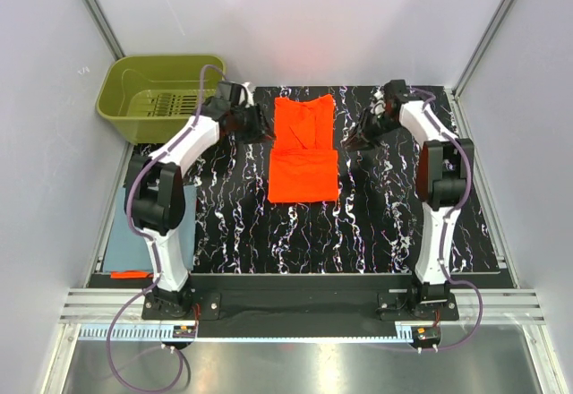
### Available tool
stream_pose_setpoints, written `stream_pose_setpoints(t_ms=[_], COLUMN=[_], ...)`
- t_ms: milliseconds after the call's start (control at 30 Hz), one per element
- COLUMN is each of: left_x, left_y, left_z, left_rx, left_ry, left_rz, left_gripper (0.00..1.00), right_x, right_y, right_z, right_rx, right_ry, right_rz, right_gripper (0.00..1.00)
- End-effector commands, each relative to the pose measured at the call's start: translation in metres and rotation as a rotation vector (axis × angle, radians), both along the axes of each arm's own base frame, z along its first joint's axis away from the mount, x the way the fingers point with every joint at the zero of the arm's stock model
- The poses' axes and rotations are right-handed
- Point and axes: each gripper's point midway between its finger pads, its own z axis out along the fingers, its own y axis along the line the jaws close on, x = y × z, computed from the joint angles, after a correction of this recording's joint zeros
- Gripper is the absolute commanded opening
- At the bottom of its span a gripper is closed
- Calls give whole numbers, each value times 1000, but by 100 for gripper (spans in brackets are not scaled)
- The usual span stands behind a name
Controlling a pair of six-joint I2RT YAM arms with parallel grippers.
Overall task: Fold and stack the t-shirts
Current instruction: Fold the tshirt
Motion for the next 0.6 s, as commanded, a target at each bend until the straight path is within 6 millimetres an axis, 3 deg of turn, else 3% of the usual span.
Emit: stream_pose_setpoints(t_ms=[0,100,300,367,400,467,500,567], left_x=[-28,-26,5,20,27,40,42,51], left_y=[-58,-77,-81,-77,-69,-58,-54,-44], left_z=[6,-14,-53,-59,-74,-84,-100,-105], left_rx=[-120,-216,-290,-314,-311,-312,-315,-321], left_ry=[-38,-17,-28,-43,-23,-16,12,14], left_rz=[-170,-194,-194,-165,-143,-119,-107,-81], left_gripper=[37,33,31,30,30,30,29,29], right_x=[-17,-18,14,22,25,31,35,40], right_y=[67,101,120,120,120,110,106,87], right_z=[31,19,-11,-31,-36,-53,-56,-69], right_rx=[153,218,307,305,309,306,314,310], right_ry=[-117,-134,-137,-116,-113,-93,-103,-93], right_rz=[97,132,128,123,123,95,89,56], right_gripper=[26,17,13,13,12,12,12,12])
